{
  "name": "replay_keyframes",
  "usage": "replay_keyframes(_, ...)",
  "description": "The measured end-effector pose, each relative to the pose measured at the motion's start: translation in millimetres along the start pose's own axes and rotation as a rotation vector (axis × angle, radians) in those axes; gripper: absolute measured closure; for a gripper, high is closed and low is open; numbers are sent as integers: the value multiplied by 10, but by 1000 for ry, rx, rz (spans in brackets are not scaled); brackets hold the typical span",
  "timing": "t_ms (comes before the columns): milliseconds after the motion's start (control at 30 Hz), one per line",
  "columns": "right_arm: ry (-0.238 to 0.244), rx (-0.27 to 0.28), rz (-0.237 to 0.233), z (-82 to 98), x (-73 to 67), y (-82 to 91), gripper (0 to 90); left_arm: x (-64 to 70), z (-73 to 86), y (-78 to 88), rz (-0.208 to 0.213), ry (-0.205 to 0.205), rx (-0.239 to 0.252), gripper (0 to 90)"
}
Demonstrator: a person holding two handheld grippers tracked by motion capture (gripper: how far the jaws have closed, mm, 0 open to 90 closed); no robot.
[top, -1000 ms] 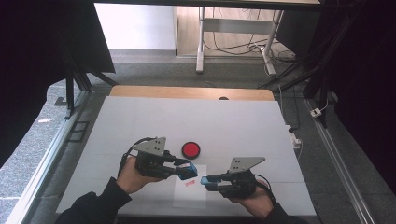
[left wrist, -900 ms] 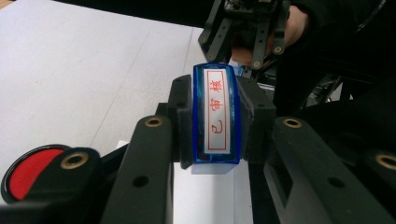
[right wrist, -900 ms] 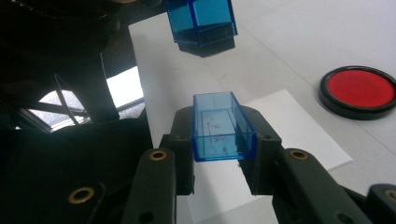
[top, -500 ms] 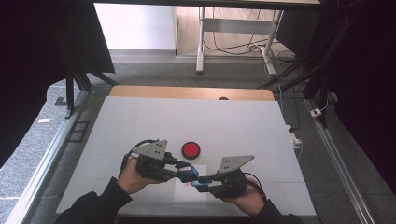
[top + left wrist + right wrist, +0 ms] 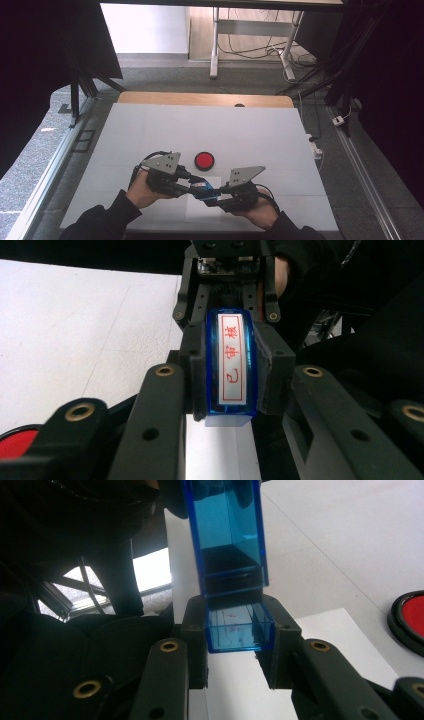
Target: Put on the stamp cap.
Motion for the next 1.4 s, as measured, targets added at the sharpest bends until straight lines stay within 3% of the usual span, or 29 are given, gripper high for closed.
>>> replay_keyframes(467,19,14,-43,-21,-47,-30,683,5,34,-36,48,-11,7,699)
replay_keyframes(733,53,-9,-42,-29,-76,-29,688,-22,88,-53,97,37,43,700)
replay_keyframes(967,63,12,-51,-57,-112,-6,690,-40,98,-45,138,83,87,700)
replay_keyframes(1167,80,13,-72,-58,-137,-1,686,-45,122,-74,180,124,96,700)
replay_keyframes(1400,88,0,-71,-45,-135,-2,683,-39,105,-80,166,105,61,699)
Point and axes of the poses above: each handheld gripper's, and its own axes: y roughly backward along the jaws, z roughly out of its underside, x roughly to its right, the point moved 3 cm from there along -y, roughly forward along the jaws, and after that the axes turned 8 degrees about -z, right-handed, at the moved point
